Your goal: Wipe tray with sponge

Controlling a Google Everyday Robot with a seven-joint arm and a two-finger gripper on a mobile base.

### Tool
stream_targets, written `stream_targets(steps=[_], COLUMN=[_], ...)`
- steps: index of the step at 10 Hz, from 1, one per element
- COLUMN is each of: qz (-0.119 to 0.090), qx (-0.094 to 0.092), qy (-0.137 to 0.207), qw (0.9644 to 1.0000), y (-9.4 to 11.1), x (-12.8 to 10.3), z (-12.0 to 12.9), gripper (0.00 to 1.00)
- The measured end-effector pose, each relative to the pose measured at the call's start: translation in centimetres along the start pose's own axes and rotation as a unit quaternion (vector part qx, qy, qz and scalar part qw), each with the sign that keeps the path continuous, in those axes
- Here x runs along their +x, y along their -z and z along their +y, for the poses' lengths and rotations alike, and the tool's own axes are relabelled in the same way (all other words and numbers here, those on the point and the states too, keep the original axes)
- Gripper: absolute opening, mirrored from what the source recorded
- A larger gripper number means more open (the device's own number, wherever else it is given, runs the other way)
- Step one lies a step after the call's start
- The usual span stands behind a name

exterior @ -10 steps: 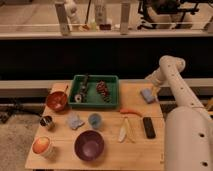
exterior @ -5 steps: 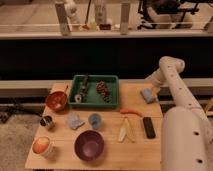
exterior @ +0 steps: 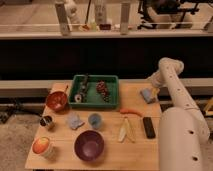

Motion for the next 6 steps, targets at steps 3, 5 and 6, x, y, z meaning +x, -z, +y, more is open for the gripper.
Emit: stream_targets(steps=[3, 5, 6], qz=[-0.003, -0.003, -0.004], qx=[-0.005, -0.008, -0.009], qy=[0.000, 0.001, 0.002], qw=[1.0000, 1.0000, 0.9999], y=[-0.58, -0.69, -0.67], x=[-0.05, -0.14, -0.21], z=[0.28, 0.53, 0.63], gripper=[0.80, 0.80, 0.80])
